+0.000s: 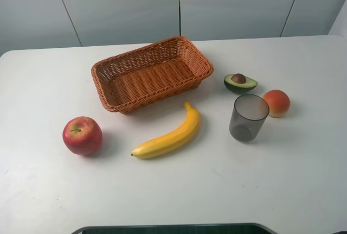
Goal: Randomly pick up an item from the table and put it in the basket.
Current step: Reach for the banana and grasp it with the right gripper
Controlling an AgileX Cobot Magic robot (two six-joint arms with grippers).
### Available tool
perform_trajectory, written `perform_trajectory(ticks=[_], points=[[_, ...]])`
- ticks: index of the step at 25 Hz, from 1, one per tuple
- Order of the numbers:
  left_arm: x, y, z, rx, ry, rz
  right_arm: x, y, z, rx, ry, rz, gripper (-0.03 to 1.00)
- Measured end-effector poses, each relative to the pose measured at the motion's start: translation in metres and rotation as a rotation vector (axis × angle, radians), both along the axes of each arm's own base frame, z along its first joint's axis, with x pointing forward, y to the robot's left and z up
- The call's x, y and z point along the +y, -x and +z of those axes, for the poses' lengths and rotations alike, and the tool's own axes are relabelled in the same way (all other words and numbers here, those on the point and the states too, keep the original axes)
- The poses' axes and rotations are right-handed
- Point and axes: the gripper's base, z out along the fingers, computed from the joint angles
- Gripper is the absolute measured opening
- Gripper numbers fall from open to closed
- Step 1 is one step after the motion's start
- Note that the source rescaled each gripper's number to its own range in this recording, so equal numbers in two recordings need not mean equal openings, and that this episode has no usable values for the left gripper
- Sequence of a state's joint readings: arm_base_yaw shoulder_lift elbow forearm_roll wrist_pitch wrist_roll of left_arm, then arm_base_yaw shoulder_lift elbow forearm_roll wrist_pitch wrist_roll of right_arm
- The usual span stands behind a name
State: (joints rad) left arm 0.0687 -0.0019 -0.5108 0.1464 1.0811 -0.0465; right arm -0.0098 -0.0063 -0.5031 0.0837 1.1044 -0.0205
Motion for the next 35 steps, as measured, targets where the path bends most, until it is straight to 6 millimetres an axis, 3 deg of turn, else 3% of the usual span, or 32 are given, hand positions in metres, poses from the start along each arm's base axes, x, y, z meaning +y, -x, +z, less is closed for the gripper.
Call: perform_trajectory(ticks=[35], points=[[0.0,0.0,0.0,0.0,0.0,0.0,0.0,0.0,0.0,0.0,0.0,0.0,1.0]])
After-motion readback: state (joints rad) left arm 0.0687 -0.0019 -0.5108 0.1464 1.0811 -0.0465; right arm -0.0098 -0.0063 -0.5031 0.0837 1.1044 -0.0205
